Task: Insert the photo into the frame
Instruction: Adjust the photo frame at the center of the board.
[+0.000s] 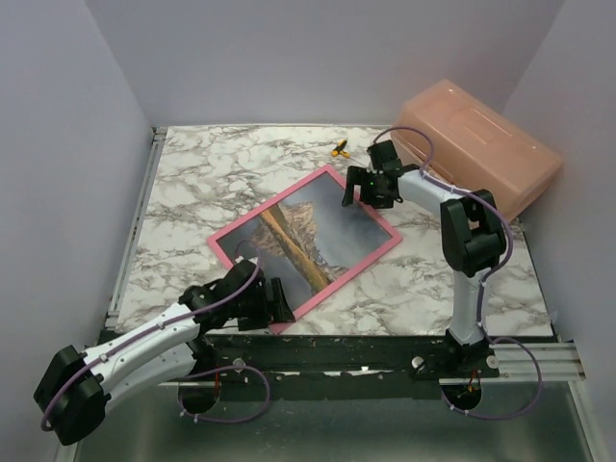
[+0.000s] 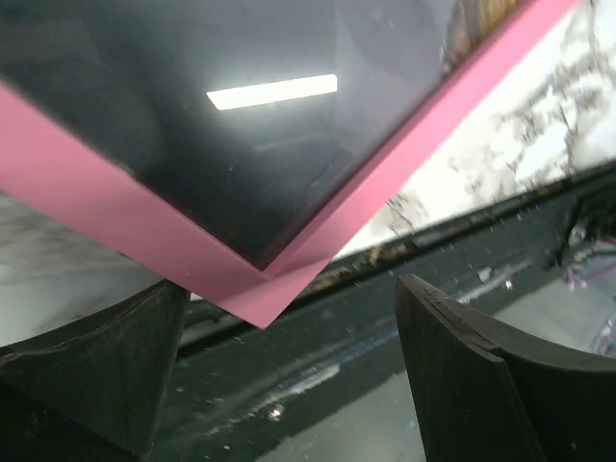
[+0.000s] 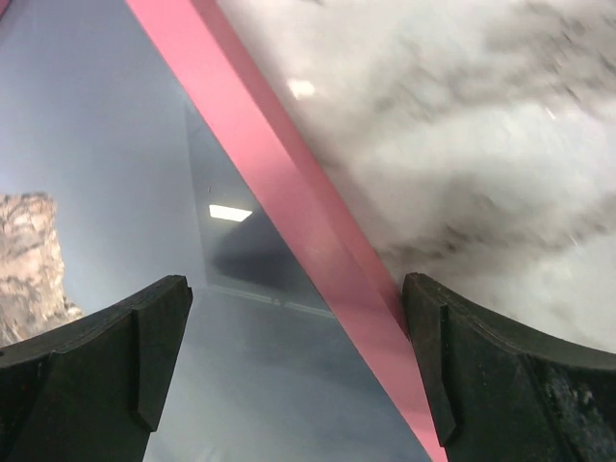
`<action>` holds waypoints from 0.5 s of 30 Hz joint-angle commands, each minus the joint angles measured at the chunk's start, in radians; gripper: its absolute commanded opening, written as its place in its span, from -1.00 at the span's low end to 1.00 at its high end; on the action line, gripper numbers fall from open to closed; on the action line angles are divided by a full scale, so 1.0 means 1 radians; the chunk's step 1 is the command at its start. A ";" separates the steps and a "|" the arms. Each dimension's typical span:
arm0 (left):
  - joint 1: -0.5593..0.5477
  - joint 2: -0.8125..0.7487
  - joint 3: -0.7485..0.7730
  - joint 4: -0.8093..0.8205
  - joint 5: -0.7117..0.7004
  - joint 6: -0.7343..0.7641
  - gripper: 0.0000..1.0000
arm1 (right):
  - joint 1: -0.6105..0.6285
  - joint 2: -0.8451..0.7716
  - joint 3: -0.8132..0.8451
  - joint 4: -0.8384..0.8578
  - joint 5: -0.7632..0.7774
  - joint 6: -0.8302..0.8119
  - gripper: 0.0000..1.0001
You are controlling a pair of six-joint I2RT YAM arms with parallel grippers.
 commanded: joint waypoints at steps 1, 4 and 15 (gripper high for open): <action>-0.112 0.044 0.046 0.198 0.065 -0.135 0.73 | 0.070 0.150 0.129 -0.146 -0.054 0.012 1.00; -0.173 0.149 0.111 0.198 0.062 -0.115 0.77 | 0.075 0.199 0.202 -0.172 -0.005 0.014 1.00; -0.227 0.119 0.180 -0.008 -0.039 -0.040 0.94 | 0.075 -0.088 0.020 -0.166 0.261 0.048 0.99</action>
